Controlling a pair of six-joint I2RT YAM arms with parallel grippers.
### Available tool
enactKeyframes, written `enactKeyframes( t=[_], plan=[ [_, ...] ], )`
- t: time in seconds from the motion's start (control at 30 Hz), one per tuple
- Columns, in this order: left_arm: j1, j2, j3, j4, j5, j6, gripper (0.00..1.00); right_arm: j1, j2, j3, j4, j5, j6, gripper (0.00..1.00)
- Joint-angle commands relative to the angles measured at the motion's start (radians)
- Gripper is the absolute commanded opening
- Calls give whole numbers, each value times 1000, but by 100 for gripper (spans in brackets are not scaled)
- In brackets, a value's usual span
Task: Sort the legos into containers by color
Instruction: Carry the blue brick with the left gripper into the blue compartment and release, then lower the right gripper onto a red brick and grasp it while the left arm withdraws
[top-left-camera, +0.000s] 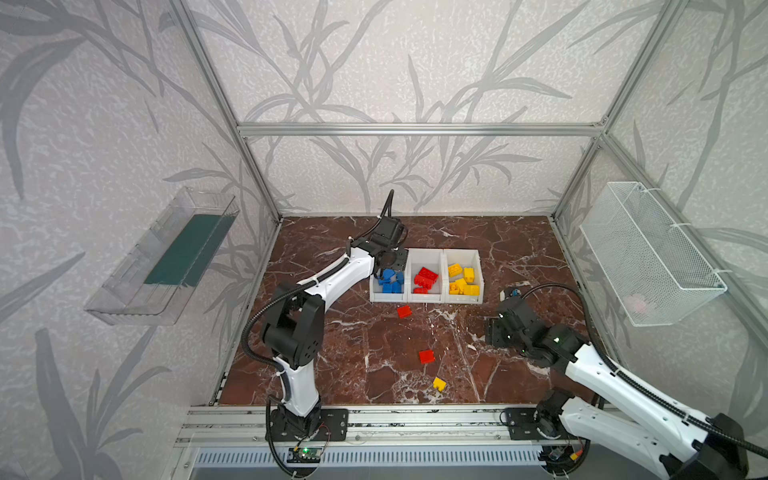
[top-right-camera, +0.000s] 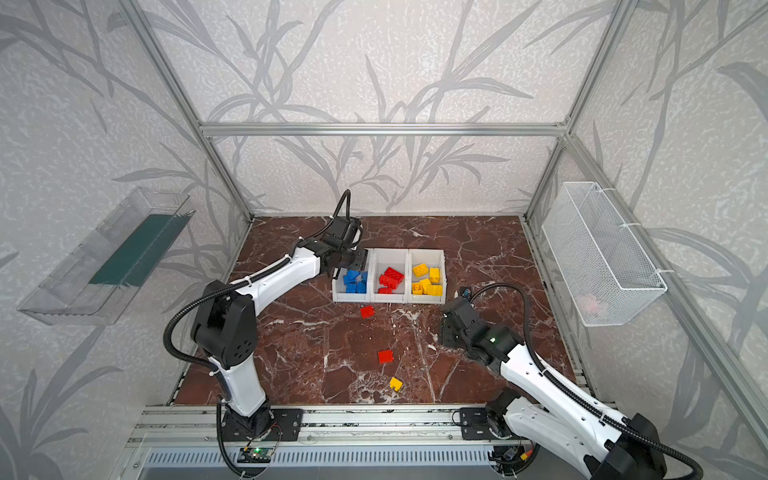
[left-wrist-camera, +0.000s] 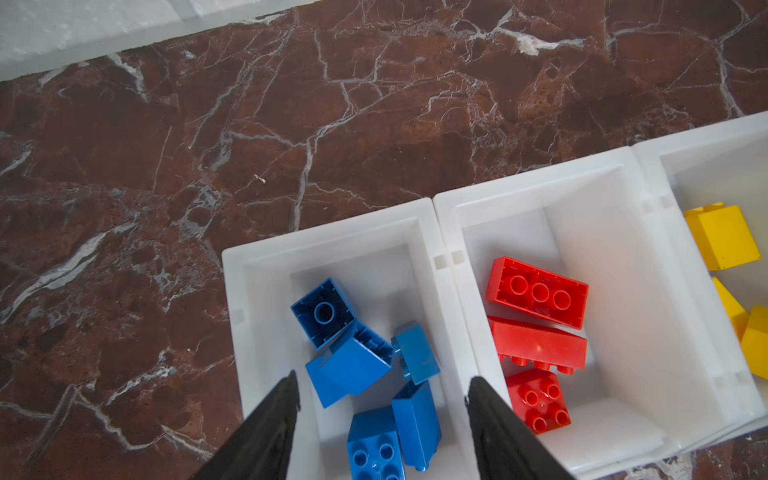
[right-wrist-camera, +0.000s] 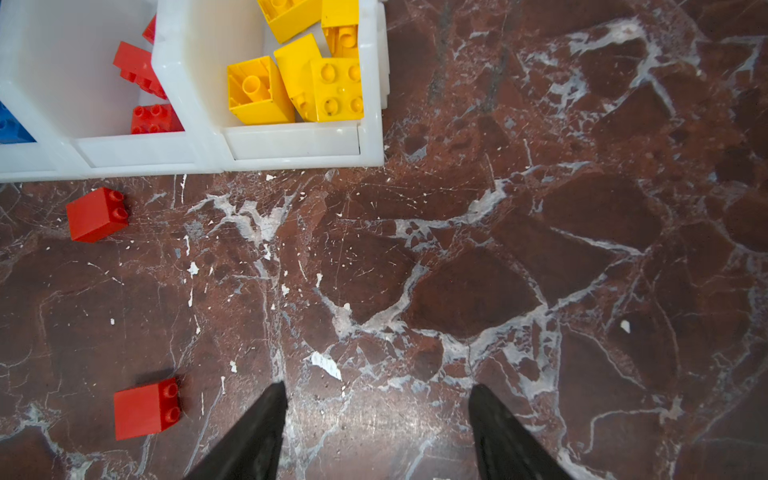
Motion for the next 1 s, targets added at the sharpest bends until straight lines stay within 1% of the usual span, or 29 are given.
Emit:
enactKeyframes(
  t=[0.0,0.13,0.2,0.4,0.47,0.5,0.57,0.67,0.83,0.97],
  plan=[
    [5,-81,-31,9,-3,-14,68,-3,15,43,10,-31,-34,70],
    [6,-168,-101,13,1,-26,68,1,47,65,-5,-78,-47,70],
    [5,-222,-152,18,0,-36,68,18,67,75,-19,-80,-46,70],
    [11,-406,-347,29,-25,-91,68,144,160,121,-15,-40,-17,70],
    [14,-475,-420,33,-29,-112,68,202,212,142,2,-29,-10,70],
    [16,-501,-453,33,-32,-120,68,225,239,152,10,-27,27,70],
    [17,-573,-521,20,-48,-139,68,267,309,187,14,-43,50,70],
    [20,-671,-609,0,-78,-172,68,332,417,242,13,-25,81,70],
    [21,-842,-749,-5,-105,-242,69,408,570,332,33,-55,89,70],
    [22,-950,-839,-1,-87,-296,69,437,673,398,25,-74,81,70]
  ],
)
